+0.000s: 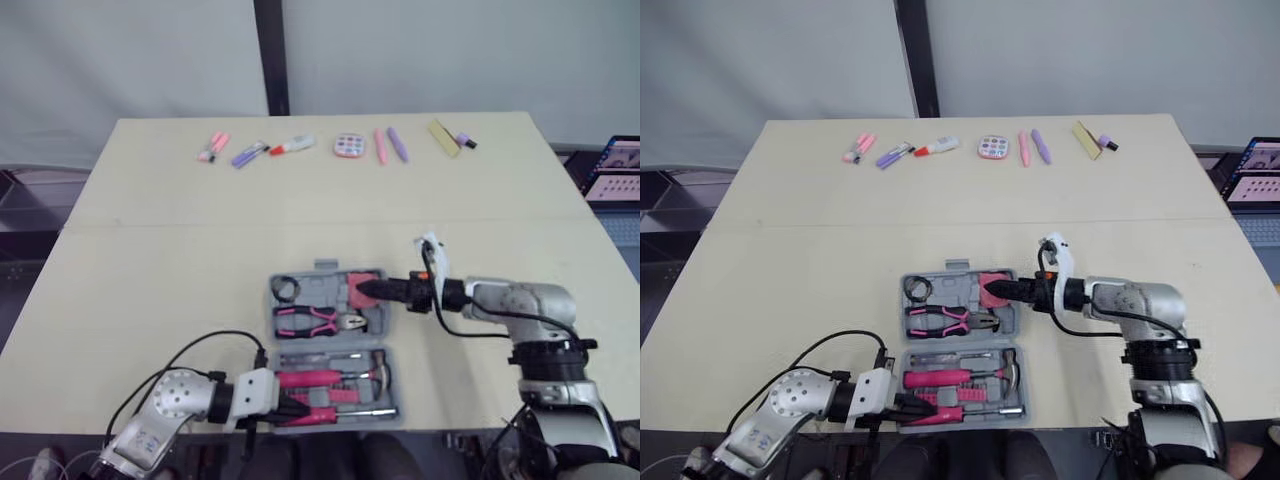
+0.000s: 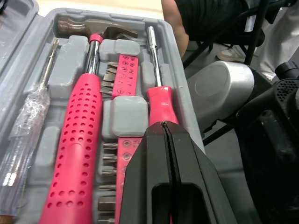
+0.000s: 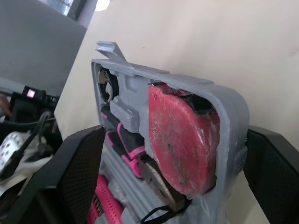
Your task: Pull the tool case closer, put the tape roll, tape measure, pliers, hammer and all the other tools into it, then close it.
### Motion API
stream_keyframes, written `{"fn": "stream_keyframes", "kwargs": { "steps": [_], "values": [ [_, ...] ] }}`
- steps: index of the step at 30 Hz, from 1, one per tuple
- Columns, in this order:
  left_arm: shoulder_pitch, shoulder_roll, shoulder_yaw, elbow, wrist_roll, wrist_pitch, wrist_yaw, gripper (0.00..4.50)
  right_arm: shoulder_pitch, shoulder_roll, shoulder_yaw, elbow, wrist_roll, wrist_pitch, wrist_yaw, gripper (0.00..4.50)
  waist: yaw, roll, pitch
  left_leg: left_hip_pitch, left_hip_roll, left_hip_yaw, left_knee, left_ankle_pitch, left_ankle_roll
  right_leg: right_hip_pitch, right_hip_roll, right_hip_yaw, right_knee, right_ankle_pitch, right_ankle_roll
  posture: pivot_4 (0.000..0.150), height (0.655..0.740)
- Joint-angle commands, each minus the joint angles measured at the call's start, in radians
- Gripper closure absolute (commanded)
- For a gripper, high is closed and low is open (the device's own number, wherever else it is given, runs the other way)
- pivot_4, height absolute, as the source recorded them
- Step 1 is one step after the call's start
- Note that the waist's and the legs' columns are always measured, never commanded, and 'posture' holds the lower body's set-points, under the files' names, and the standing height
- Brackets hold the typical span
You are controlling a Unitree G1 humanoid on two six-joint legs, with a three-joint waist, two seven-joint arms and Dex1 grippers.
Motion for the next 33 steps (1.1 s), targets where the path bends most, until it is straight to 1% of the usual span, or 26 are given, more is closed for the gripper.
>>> {"fn": "stream_keyframes", "kwargs": {
  "steps": [1,6,7,8,10,12,13,15,17,19,21,23,25,27,29,33],
  "values": [
    [0.008,0.007,-0.006,0.075,0.063,0.006,0.029,4.5,0.027,-0.04,-0.009,-0.169,0.103,0.056,0.052,0.02,0.001,0.0,0.0,0.0,0.0,0.0,0.0,0.0,0.0,0.0,0.0,0.0,0.0,0.0,0.0,0.15,0.7336],
    [0.033,0.032,0.024,0.019,0.033,0.022,0.037,4.5,0.123,-0.155,-0.061,-0.428,0.24,0.135,0.057,0.02,0.003,0.0,0.0,-0.001,0.0,0.0,0.0,0.0,0.0,0.001,0.0,0.0,-0.002,0.0,0.0,0.15,0.7336],
    [0.052,0.045,0.045,-0.025,0.023,0.042,0.05,4.5,0.152,-0.188,-0.075,-0.487,0.266,0.144,0.059,0.02,0.002,0.0,0.0,-0.001,0.0,0.0,0.0,0.0,0.0,0.001,0.0,0.0,-0.003,0.0,0.0,0.15,0.7336],
    [0.08,0.069,0.081,-0.093,-0.014,0.084,0.052,4.5,0.182,-0.223,-0.091,-0.545,0.293,0.155,0.061,0.02,0.002,0.0,0.0,-0.001,0.0,0.0,0.0,0.0,0.0,0.002,0.0,0.0,-0.004,0.0,0.0,0.15,0.7336],
    [0.189,0.158,0.2,-0.285,-0.139,0.211,0.034,4.5,0.261,-0.31,-0.153,-0.662,0.371,0.173,0.08,0.02,0.001,-0.001,0.001,-0.005,0.002,-0.001,0.0,0.0,0.0,0.0,0.001,0.0,-0.007,0.0,0.0,0.15,0.7336],
    [0.365,0.277,0.371,-0.467,-0.306,0.36,-0.029,4.5,0.376,-0.411,-0.225,-0.769,0.421,0.168,0.118,0.02,0.003,-0.003,0.002,-0.007,0.003,-0.001,-0.001,0.0,0.0,-0.001,0.002,0.0,-0.01,0.0,0.0,0.15,0.7336],
    [0.452,0.316,0.462,-0.527,-0.374,0.426,-0.052,4.5,0.442,-0.453,-0.261,-0.814,0.437,0.156,0.139,0.02,0.005,-0.002,0.003,-0.008,0.004,-0.001,-0.001,0.0,0.0,-0.001,0.002,0.0,-0.013,0.0,0.0,0.15,0.7336],
    [0.613,0.353,0.651,-0.581,-0.429,0.498,-0.112,4.5,0.58,-0.521,-0.32,-0.888,0.408,0.107,0.169,0.02,0.017,-0.001,0.004,-0.007,0.003,-0.001,-0.001,0.0,0.0,0.003,0.001,0.0,-0.018,0.0,0.0,0.15,0.7336],
    [0.711,0.355,0.816,-0.557,-0.458,0.531,-0.182,4.5,0.692,-0.542,-0.368,-0.925,0.35,0.031,0.182,0.02,0.029,-0.002,0.004,-0.008,0.003,0.001,0.0,0.0,0.0,0.007,0.001,-0.001,-0.031,0.0,0.0,0.15,0.7336],
    [0.667,0.332,0.917,-0.456,-0.478,0.513,-0.183,4.5,0.789,-0.508,-0.4,-0.939,0.253,-0.096,0.174,0.02,0.038,-0.002,0.004,-0.008,0.003,0.001,0.0,0.001,0.001,0.008,0.001,-0.001,-0.034,0.001,0.001,0.15,0.7336],
    [0.583,0.336,0.93,-0.364,-0.477,0.506,-0.176,4.5,0.872,-0.482,-0.405,-0.939,0.161,-0.211,0.176,0.02,0.053,-0.002,0.004,-0.007,0.003,0.001,0.0,0.001,0.0,0.009,0.001,-0.002,-0.034,0.001,0.001,0.15,0.7336],
    [0.487,0.33,0.904,-0.3,-0.464,0.498,-0.155,4.5,0.952,-0.433,-0.406,-0.931,0.054,-0.365,0.186,0.02,0.056,-0.003,0.004,-0.007,0.002,0.001,0.0,0.001,0.0,0.009,0.001,-0.001,-0.033,0.001,0.001,0.15,0.7336],
    [0.4,0.303,0.861,-0.259,-0.427,0.461,-0.117,4.5,1.025,-0.403,-0.401,-0.906,-0.032,-0.47,0.19,0.02,0.054,-0.003,0.003,-0.007,0.001,0.0,-0.002,0.001,0.001,0.008,0.001,-0.001,-0.03,0.001,0.002,0.15,0.7336],
    [0.322,0.253,0.831,-0.231,-0.413,0.438,-0.068,4.5,1.075,-0.366,-0.393,-0.866,-0.102,-0.578,0.192,0.02,0.051,-0.004,0.003,-0.007,0.001,0.001,-0.002,0.0,0.002,0.008,0.001,-0.001,-0.029,0.002,0.003,0.15,0.7336],
    [0.287,0.221,0.799,-0.203,-0.377,0.397,-0.051,4.5,1.106,-0.325,-0.379,-0.823,-0.17,-0.695,0.193,0.02,0.043,-0.006,0.003,-0.007,0.0,0.002,-0.001,0.0,0.002,0.008,0.001,-0.001,-0.029,0.003,0.004,0.15,0.7336],
    [0.249,0.155,0.736,-0.171,-0.314,0.342,0.006,4.5,1.108,-0.274,-0.35,-0.739,-0.235,-0.827,0.184,0.02,0.026,-0.007,0.002,-0.006,0.001,0.003,-0.001,0.001,0.001,0.008,0.001,-0.001,-0.028,0.003,0.004,0.15,0.7336]
  ]
}}
